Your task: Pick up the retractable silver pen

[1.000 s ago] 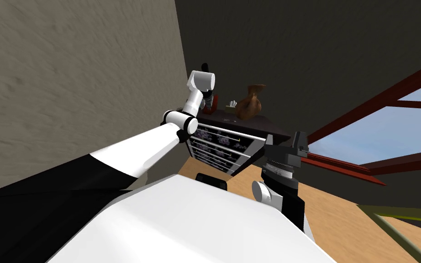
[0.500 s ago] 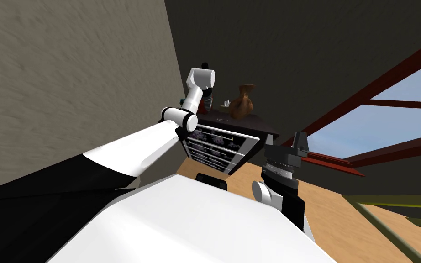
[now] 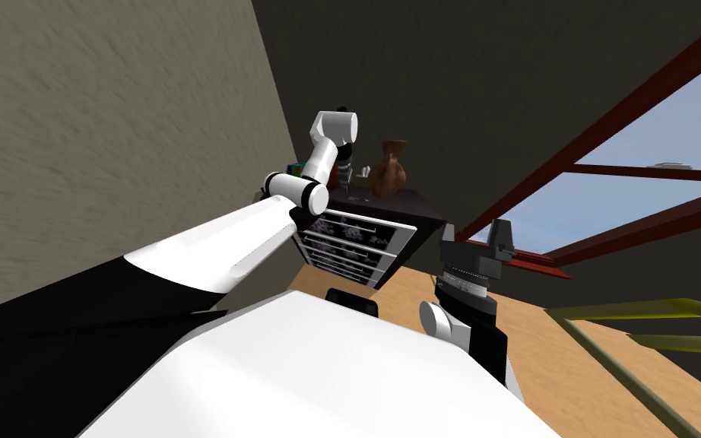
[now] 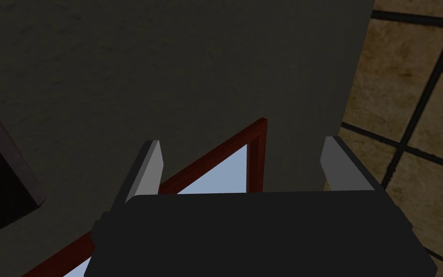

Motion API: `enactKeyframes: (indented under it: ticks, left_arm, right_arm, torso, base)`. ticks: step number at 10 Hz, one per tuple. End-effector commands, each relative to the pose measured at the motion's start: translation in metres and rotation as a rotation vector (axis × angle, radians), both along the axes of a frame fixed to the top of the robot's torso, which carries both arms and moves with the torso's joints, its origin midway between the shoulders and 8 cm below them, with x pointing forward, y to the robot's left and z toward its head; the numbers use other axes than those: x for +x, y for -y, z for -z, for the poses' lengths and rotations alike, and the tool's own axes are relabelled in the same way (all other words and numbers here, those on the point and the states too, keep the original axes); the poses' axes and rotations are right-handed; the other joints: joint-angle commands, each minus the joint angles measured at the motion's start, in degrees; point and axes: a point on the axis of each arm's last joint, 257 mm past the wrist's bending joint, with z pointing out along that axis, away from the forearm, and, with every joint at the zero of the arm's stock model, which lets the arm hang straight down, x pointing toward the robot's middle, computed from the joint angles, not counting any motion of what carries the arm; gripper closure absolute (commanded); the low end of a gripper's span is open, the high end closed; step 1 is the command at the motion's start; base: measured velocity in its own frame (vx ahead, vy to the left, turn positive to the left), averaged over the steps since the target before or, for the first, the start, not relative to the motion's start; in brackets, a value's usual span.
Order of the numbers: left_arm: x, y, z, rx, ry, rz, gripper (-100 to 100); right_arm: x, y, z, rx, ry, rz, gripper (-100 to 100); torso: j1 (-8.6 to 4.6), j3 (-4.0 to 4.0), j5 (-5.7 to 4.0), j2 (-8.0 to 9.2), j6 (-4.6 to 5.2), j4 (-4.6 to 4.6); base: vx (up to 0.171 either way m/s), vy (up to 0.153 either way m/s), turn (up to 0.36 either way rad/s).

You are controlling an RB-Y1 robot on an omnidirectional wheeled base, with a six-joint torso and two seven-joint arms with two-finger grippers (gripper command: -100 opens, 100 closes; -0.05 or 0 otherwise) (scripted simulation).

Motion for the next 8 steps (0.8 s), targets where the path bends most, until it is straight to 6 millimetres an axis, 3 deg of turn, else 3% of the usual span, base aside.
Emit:
enactKeyframes:
  ticks: [1, 8]
  left_arm:
    - [-0.011, -0.001, 0.007, 0.003, -0.056, -0.004, -100]
    - [-0.060, -0.006, 0.036, 0.012, -0.294, -0.016, -100]
  right_arm:
    - [0.000, 0.000, 0.000, 0.000, 0.000, 0.000, 0]
    - [0.000, 0.000, 0.000, 0.000, 0.000, 0.000, 0]
  torso:
    - [0.00, 0.00, 0.00, 0.00, 0.00, 0.00]
    - [0.25, 0.05, 0.06, 0.09, -0.04, 0.02]
  base:
    - [0.028, -0.066, -0.058]
    - [0.023, -0.058, -0.058]
